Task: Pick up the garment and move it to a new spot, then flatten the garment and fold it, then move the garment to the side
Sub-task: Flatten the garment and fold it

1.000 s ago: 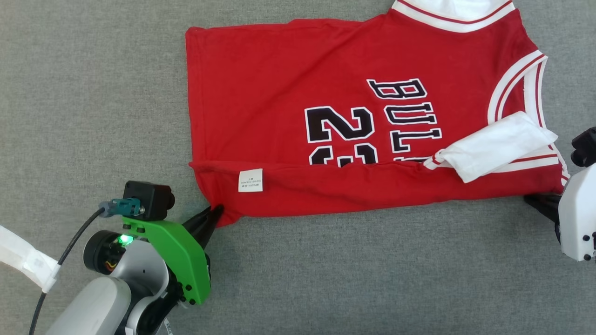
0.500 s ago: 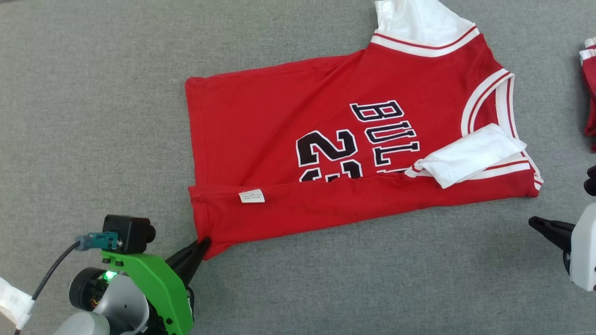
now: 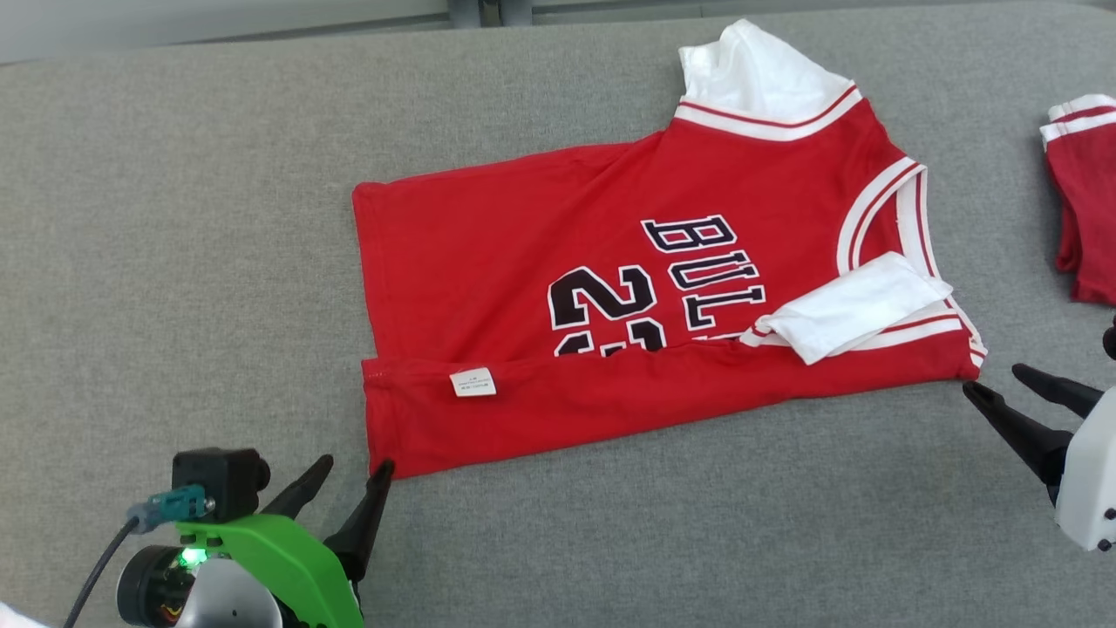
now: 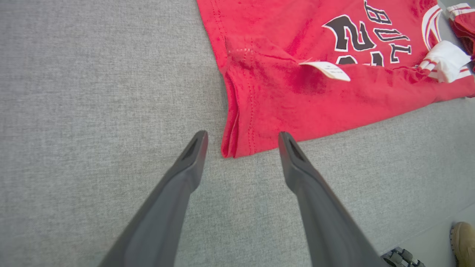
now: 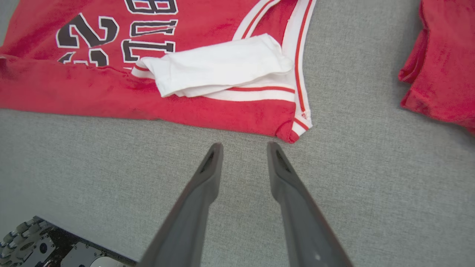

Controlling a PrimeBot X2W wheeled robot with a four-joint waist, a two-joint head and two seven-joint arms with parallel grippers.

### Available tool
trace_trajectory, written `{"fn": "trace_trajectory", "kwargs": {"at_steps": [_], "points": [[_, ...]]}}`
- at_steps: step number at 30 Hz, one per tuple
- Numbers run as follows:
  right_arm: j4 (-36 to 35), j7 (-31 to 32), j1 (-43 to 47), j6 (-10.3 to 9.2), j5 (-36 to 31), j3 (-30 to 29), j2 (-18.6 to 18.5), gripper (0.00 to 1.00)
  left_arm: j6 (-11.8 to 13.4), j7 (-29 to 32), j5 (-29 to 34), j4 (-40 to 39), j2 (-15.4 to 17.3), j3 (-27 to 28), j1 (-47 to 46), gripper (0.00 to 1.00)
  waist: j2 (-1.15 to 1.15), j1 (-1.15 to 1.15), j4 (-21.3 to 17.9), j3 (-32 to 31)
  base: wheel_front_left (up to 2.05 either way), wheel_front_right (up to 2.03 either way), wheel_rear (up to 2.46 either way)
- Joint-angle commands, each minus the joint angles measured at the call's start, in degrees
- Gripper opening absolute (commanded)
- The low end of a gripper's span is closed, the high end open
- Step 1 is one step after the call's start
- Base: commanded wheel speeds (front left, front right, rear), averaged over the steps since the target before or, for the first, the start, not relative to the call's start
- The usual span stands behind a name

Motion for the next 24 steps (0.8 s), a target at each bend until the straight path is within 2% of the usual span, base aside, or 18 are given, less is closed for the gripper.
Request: {"fn": "trace_trajectory", "kwargs": {"at_steps": [1,8,11,13,14,19,24], "points": [[-1.0,-2.3,1.3,0.00,-1.4,-0.6,0.2,1.00,1.3,-2.5,1.2,-0.2,-0.4,0.8,1.7,1.00,0.00,0.00,-0.1,-4.1,0.00,0.00,0.00],[-4.4,-12.0,5.6,-0.01,-8.2,-2.8,1.9,1.00,5.0,-11.1,4.4,-2.3,-2.0,2.1,8.5,1.00,0.00,0.00,-0.1,-11.3,0.00,0.00,0.00],[-4.6,-19.6,7.8,-0.01,-12.2,-4.2,4.1,1.00,6.2,-16.1,7.0,-2.3,-3.1,2.2,10.9,1.00,0.00,0.00,0.2,-13.8,0.00,0.00,0.00],[-2.9,-24.5,9.9,-0.02,-13.7,-5.2,7.3,1.00,6.8,-19.4,7.6,-1.7,-4.3,2.2,12.5,1.00,0.00,0.00,0.3,-15.1,0.00,0.00,0.00],[-2.4,-26.6,11.2,0.01,-14.9,-4.9,7.7,1.00,7.1,-21.1,7.9,-1.4,-4.9,2.5,13.0,1.00,0.00,0.00,0.4,-15.5,0.00,0.00,0.00],[2.3,-38.0,14.4,-0.03,-19.2,-5.4,11.3,1.00,7.4,-29.3,10.3,1.1,-7.0,3.2,15.7,1.00,0.00,0.00,-0.1,-16.4,0.00,0.00,0.00],[9.1,-47.9,14.0,-0.03,-22.5,-4.8,13.6,1.00,6.1,-32.5,12.8,4.6,-8.4,5.0,16.3,1.00,0.00,0.00,-0.8,-16.2,0.00,0.00,0.00]]}}
